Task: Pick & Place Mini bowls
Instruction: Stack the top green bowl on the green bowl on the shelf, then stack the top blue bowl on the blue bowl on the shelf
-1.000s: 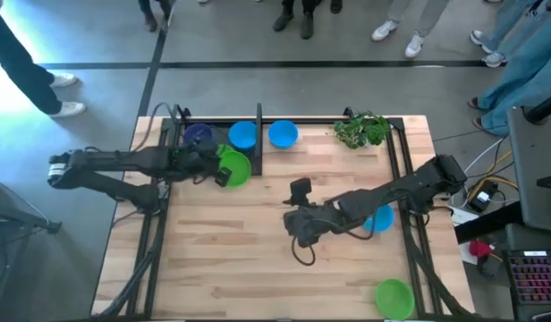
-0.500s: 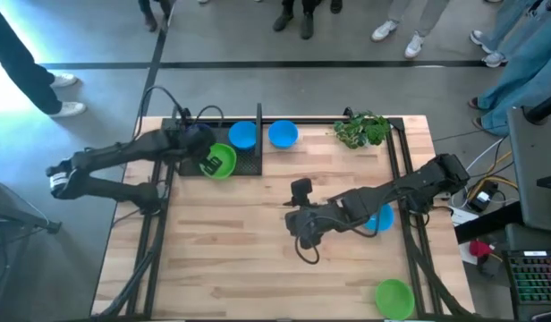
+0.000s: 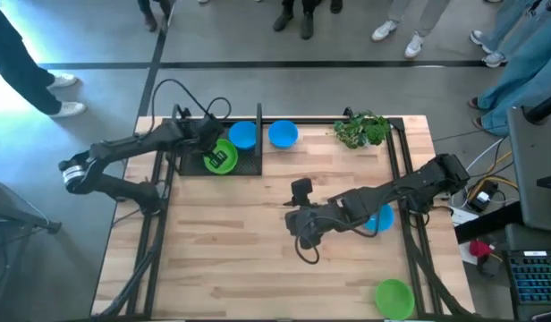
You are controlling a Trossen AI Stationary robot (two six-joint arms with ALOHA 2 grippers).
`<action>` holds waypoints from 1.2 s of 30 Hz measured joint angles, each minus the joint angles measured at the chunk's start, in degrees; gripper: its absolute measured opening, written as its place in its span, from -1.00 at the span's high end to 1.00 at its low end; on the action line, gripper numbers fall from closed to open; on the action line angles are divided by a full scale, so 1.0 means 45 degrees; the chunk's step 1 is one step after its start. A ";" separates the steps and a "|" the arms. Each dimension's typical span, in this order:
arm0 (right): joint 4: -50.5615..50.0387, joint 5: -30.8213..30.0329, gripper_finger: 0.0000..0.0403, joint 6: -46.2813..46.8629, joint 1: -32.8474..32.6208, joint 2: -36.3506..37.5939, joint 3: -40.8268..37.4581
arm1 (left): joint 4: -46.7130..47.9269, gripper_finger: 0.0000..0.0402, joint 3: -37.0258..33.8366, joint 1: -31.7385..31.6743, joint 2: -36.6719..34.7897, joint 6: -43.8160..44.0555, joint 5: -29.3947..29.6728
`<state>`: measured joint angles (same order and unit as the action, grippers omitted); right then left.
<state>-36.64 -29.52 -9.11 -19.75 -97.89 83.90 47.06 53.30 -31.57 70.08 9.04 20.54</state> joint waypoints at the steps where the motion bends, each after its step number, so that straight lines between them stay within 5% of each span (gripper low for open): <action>1: 0.0000 0.0000 0.12 0.0032 0.0000 0.0000 0.0000 | -0.0168 1.00 0.0000 -0.0006 0.0181 -0.0054 0.0011; 19: -0.0141 -0.0005 0.12 0.0259 0.0000 0.0000 0.0000 | -0.0617 0.94 0.0003 -0.0380 0.1383 -0.0165 -0.0025; 36: -0.0141 -0.0005 0.12 0.0235 0.0000 0.0000 0.0000 | -0.0424 0.56 0.0410 -0.0376 0.1196 -0.0626 -0.0229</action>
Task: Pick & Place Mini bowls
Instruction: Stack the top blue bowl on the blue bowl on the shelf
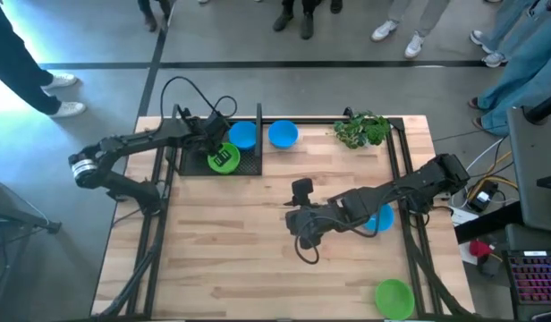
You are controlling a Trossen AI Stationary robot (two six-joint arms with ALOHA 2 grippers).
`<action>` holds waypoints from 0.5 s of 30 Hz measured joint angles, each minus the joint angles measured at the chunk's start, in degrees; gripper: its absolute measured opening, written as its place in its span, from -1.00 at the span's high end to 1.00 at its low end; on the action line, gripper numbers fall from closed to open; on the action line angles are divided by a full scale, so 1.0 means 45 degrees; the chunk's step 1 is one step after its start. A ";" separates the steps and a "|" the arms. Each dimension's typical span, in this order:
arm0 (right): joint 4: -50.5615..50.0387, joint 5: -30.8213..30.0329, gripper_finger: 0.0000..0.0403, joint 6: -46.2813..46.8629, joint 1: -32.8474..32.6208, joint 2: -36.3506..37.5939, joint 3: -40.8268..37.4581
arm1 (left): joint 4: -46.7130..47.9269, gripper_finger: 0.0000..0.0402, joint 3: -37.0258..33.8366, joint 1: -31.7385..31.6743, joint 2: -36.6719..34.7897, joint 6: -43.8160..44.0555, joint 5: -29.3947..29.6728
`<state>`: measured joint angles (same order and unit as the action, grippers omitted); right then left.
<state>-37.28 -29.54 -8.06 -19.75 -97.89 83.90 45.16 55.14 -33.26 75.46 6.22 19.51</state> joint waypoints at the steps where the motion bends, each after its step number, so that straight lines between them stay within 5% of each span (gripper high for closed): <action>1: 0.0000 -0.0004 0.12 -0.0004 0.0000 0.0000 0.0000 | 0.0091 0.56 0.0157 0.0000 -0.0080 0.0102 0.0000; 15: -0.0735 -0.0016 0.12 0.1354 0.0068 0.0509 -0.0005 | 0.0212 0.55 0.1032 0.1451 -0.2377 -0.0001 -0.0084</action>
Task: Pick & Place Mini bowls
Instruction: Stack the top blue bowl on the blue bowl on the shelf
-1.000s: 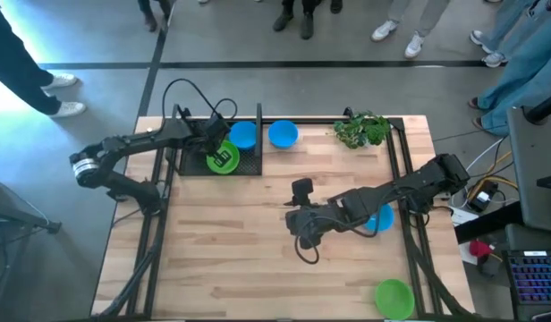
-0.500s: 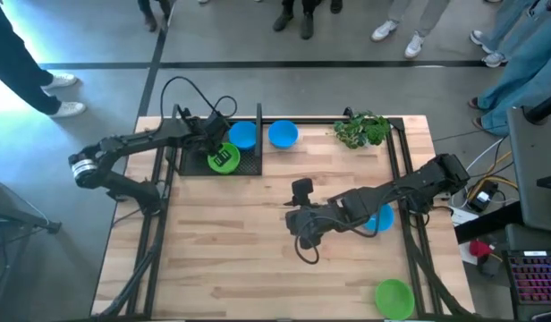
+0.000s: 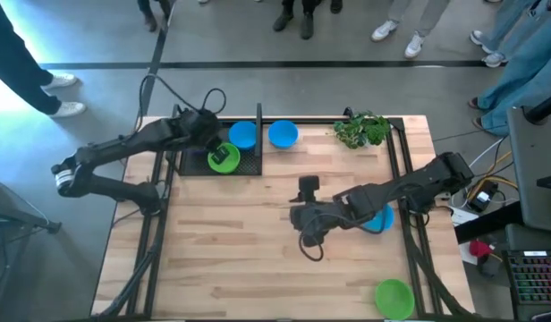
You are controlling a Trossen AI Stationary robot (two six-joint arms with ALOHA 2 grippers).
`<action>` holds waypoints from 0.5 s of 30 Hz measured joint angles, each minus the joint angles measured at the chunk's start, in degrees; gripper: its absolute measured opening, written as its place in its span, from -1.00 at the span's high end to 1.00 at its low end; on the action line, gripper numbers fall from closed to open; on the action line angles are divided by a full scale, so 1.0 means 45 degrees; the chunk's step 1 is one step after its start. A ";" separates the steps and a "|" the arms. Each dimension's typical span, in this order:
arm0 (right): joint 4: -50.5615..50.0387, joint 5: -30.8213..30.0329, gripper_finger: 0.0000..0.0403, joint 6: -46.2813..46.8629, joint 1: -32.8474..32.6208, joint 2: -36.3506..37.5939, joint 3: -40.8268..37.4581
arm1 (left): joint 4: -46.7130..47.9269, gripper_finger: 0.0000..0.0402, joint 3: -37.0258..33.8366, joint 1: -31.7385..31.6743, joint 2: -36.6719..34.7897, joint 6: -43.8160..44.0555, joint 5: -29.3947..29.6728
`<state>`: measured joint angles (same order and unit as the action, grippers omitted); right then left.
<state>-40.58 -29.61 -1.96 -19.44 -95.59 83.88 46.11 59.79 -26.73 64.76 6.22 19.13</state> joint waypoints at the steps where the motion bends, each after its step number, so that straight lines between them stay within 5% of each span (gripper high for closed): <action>1: 0.0029 -0.0017 0.12 0.0080 0.0062 0.0083 0.0000 | -0.0008 0.55 -0.0003 0.0245 -0.0181 0.0001 0.0005; 9: -0.0017 0.0264 0.12 0.0088 0.1485 0.0423 -0.0096 | -0.0145 0.55 -0.0015 0.2655 -0.0929 -0.0011 0.0472; 15: -0.0135 0.2891 0.18 -0.0015 0.3149 0.0423 -0.0122 | -0.0302 0.55 -0.0030 0.4455 -0.0921 -0.0143 0.0921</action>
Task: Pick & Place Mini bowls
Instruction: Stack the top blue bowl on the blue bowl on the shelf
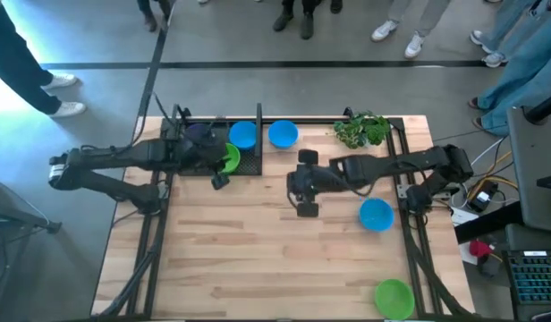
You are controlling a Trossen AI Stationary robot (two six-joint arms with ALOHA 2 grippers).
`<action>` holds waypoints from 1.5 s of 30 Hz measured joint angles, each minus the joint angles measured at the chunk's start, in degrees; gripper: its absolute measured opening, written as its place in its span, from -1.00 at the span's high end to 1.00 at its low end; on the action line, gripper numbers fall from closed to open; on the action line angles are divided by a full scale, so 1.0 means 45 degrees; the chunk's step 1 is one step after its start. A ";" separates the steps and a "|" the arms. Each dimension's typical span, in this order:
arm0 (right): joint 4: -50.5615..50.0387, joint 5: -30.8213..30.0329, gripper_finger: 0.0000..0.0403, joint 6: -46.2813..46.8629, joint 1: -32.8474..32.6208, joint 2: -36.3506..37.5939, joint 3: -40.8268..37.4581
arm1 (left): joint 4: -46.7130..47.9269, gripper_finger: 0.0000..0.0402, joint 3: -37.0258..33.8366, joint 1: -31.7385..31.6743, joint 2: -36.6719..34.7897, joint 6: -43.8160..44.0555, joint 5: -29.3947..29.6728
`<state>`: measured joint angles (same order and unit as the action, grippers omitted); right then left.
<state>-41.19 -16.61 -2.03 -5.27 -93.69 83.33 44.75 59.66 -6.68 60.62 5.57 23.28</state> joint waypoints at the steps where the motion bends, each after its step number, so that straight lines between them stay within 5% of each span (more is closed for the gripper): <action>1: -0.0020 0.0096 0.19 -0.0090 0.0200 -0.0001 -0.0015 | -0.0010 0.55 -0.0009 0.0257 0.0004 -0.0060 0.0056; 14: -0.0022 0.0326 0.30 -0.1144 0.2051 -0.0010 -0.0233 | -0.0538 0.55 -0.0019 0.1690 0.0004 -0.0707 0.1202; 22: 0.1688 0.2613 0.35 -0.2828 0.4308 -0.0020 -0.1530 | -0.0631 0.55 -0.0019 0.1690 0.0009 -0.0708 0.1194; 27: 0.3145 0.2858 0.37 -0.3649 0.5277 -0.0048 -0.2307 | -0.0622 0.55 -0.0019 0.1685 0.0009 -0.0711 0.1191; 33: 0.4043 0.4411 0.37 -0.3757 0.6202 -0.0964 -0.2349 | -0.0622 0.55 -0.0019 0.1676 0.0009 -0.0711 0.1188; 45: 0.4231 0.4475 0.37 -0.4980 0.7318 -0.2992 -0.1903 | -0.0622 0.55 -0.0022 0.1681 0.0009 -0.0677 0.1187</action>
<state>-22.15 3.53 -24.44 27.66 -107.16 74.76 41.95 59.56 0.89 60.66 2.52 28.62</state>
